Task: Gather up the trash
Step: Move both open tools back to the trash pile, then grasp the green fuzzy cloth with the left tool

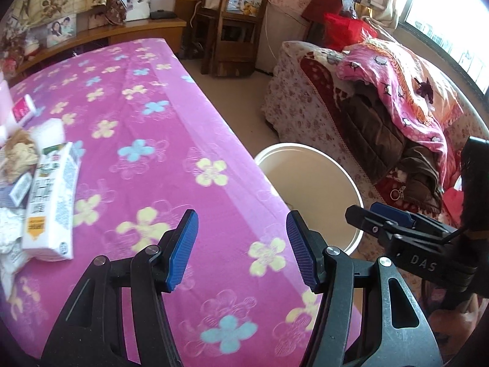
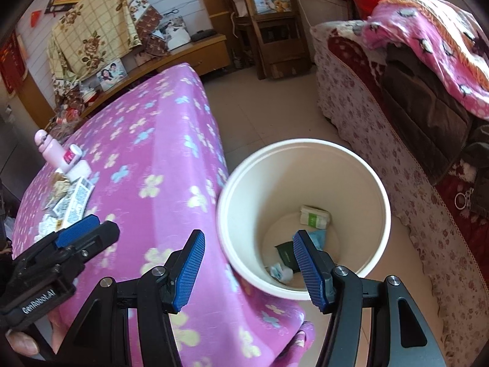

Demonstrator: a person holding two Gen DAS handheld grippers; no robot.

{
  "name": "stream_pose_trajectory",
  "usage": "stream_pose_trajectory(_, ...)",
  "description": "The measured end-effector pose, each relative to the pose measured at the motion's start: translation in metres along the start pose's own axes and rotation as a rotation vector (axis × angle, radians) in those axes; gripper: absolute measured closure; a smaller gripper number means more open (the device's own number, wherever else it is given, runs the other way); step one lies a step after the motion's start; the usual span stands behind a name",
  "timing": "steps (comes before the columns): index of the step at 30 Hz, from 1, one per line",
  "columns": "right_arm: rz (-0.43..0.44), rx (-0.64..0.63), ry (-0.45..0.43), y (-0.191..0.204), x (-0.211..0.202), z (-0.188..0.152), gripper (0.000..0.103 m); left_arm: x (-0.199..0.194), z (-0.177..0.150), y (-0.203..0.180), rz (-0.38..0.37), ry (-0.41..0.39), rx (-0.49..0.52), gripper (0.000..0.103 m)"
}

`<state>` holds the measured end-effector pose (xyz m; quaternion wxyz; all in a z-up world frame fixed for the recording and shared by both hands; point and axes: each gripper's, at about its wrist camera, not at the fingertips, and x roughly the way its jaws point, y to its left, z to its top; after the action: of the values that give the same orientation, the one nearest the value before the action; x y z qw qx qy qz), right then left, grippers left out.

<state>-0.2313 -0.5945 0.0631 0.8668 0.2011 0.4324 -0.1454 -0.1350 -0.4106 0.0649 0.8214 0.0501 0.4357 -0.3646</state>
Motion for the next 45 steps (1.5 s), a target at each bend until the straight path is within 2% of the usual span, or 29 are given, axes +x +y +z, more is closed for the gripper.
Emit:
stream_pose_trajectory(8, 0.037, -0.057, -0.025, 0.045, -0.016, 0.003, 0.044, -0.034, -0.006, 0.024, 0.027, -0.04, -0.036, 0.044)
stream_pose_trajectory(20, 0.11, -0.149, -0.023, 0.118, -0.014, -0.001, 0.043, -0.087, -0.027, 0.09, 0.13, -0.094, -0.122, 0.044)
stream_pose_trajectory(24, 0.142, -0.176, -0.006, 0.146, -0.006, -0.007, 0.037, -0.102, -0.038, 0.118, 0.161, -0.096, -0.16, 0.044)
stream_pose_trajectory(33, 0.188, -0.256, 0.044, 0.2, 0.014, -0.023, 0.037, -0.132, -0.062, 0.175, 0.207, -0.103, -0.253, 0.044)
stream_pose_trajectory(40, 0.251, -0.306, 0.072, 0.231, 0.027, -0.032, 0.037, -0.158, -0.083, 0.217, 0.24, -0.096, -0.282, 0.044)
stream_pose_trajectory(45, 0.3, -0.344, 0.095, 0.256, 0.034, -0.036, 0.037, -0.164, -0.095, 0.252, 0.271, -0.075, -0.327, 0.039)
